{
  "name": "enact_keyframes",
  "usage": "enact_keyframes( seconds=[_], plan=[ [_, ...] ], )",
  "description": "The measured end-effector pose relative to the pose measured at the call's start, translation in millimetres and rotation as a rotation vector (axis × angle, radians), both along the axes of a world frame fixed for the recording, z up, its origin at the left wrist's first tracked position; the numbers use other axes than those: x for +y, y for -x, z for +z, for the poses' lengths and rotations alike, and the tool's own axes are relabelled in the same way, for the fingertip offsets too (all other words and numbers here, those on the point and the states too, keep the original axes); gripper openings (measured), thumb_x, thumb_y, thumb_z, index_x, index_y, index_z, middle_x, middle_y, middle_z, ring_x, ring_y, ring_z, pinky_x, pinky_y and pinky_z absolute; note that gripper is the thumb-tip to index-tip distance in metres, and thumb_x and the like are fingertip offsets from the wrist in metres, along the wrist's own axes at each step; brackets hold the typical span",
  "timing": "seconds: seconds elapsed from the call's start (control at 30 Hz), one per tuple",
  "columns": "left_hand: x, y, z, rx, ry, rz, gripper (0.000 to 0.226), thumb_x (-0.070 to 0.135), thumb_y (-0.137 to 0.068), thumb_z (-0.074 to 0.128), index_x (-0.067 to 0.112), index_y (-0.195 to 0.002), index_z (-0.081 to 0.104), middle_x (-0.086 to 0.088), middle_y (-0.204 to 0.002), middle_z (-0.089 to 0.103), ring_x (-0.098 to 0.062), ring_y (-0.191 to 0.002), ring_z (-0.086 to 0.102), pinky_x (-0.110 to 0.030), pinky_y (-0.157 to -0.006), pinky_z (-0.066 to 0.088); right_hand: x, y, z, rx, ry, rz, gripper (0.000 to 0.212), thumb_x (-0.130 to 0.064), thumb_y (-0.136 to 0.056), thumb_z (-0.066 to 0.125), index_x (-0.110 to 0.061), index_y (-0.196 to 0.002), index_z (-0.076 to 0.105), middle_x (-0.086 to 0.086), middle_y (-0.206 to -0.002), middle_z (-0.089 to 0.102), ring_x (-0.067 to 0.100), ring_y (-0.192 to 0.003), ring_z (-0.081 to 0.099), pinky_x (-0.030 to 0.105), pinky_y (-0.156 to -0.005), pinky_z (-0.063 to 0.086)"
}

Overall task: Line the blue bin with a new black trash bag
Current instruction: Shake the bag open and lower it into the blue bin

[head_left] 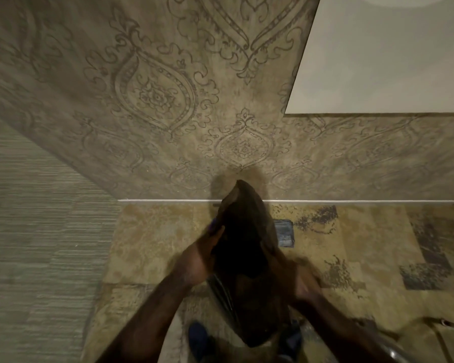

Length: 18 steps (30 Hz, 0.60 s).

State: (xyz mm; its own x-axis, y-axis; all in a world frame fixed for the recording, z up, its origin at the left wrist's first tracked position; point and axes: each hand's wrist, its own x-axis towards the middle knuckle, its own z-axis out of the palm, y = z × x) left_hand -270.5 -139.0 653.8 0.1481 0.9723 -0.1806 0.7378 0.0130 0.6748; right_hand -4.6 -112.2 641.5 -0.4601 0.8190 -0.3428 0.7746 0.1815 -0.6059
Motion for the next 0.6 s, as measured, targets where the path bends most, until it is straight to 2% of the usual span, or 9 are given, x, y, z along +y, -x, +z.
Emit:
enact_keyframes(
  seconds=[0.03,0.07,0.13,0.17,0.23,0.33,0.5,0.57,0.6],
  plan=[
    [-1.4,-4.4,-7.4,-0.001,0.03,-0.022,0.07,0.036,-0.093,0.051,0.026,-0.149,0.011,0.0,-0.157,0.026,-0.015,-0.138,0.037,-0.006,-0.105,0.027,-2.8,3.8,-4.8,-0.019,-0.09,0.052,0.042,-0.036,-0.097,0.051,-0.06,-0.131,0.042,-0.013,-0.103,0.07,-0.006,-0.051,0.056,0.006,-0.042,0.036],
    [-3.0,-7.8,-16.2,-0.004,0.065,-0.04,0.071,0.031,-0.093,0.052,0.028,-0.149,0.009,0.0,-0.158,0.027,-0.015,-0.139,0.038,-0.011,-0.107,0.029,-5.0,6.5,-14.4,-0.042,-0.128,0.131,0.058,-0.025,-0.09,0.061,-0.047,-0.14,0.041,-0.004,-0.127,0.065,-0.004,-0.054,0.056,0.006,-0.042,0.033],
    [-6.9,-12.5,-34.0,-0.022,0.112,-0.065,0.074,0.016,-0.093,0.052,0.031,-0.148,0.005,0.004,-0.158,0.025,-0.016,-0.142,0.034,-0.012,-0.109,0.026,-11.6,11.3,-36.0,-0.162,-0.15,0.27,0.079,-0.014,-0.088,0.053,-0.033,-0.153,0.011,0.002,-0.16,0.027,0.014,-0.072,0.067,0.022,-0.049,0.049],
    [-8.5,-13.2,-41.9,-0.031,0.119,-0.069,0.075,0.011,-0.093,0.05,0.031,-0.148,0.004,0.006,-0.157,0.023,-0.016,-0.142,0.032,-0.009,-0.108,0.023,-12.7,14.1,-44.2,-0.222,-0.111,0.287,0.08,-0.014,-0.092,0.043,-0.034,-0.153,-0.004,-0.001,-0.165,0.012,0.023,-0.083,0.068,0.032,-0.057,0.055],
    [-8.8,-13.4,-52.1,-0.023,0.124,-0.058,0.074,0.008,-0.093,0.046,0.031,-0.148,0.003,0.004,-0.158,0.023,-0.018,-0.141,0.035,-0.007,-0.107,0.023,-11.6,19.4,-53.6,-0.282,-0.066,0.242,0.08,-0.011,-0.093,0.037,-0.037,-0.153,-0.011,-0.004,-0.166,0.001,0.029,-0.091,0.067,0.04,-0.065,0.058],
    [-2.6,-10.4,-59.6,-0.028,0.136,-0.037,0.072,0.007,-0.094,0.043,0.03,-0.149,0.002,0.001,-0.16,0.02,-0.025,-0.137,0.042,-0.022,-0.108,0.036,-6.9,28.5,-65.5,-0.317,-0.098,0.202,0.085,-0.008,-0.092,0.042,-0.038,-0.153,-0.01,0.0,-0.165,0.012,0.025,-0.082,0.067,0.036,-0.06,0.057],
    [14.5,3.4,-72.4,-0.068,0.089,0.082,0.066,0.016,-0.097,0.041,0.027,-0.148,0.001,0.007,-0.157,0.014,-0.022,-0.141,0.035,-0.017,-0.106,0.026,12.2,33.8,-81.4,-0.323,-0.069,0.031,0.074,-0.02,-0.095,0.044,-0.036,-0.155,0.003,0.002,-0.16,0.028,0.019,-0.086,0.068,0.031,-0.066,0.057],
    [22.4,10.7,-80.0,-0.028,0.124,0.117,0.069,0.035,-0.093,0.036,0.025,-0.15,-0.003,-0.002,-0.161,0.018,-0.022,-0.14,0.035,-0.025,-0.111,0.029,17.0,32.1,-90.4,-0.281,-0.087,-0.072,0.061,-0.024,-0.099,0.044,-0.028,-0.155,0.021,0.002,-0.129,0.06,0.011,-0.077,0.065,0.021,-0.06,0.054],
    [26.0,14.0,-83.8,-0.008,0.13,0.127,0.073,0.041,-0.09,0.032,0.024,-0.15,-0.006,-0.005,-0.161,0.02,-0.024,-0.139,0.038,-0.031,-0.112,0.033,19.1,31.4,-95.0,-0.225,-0.092,-0.132,0.053,-0.025,-0.1,0.044,-0.024,-0.152,0.03,-0.005,-0.107,0.065,0.007,-0.071,0.062,0.015,-0.056,0.05]
  ],
)
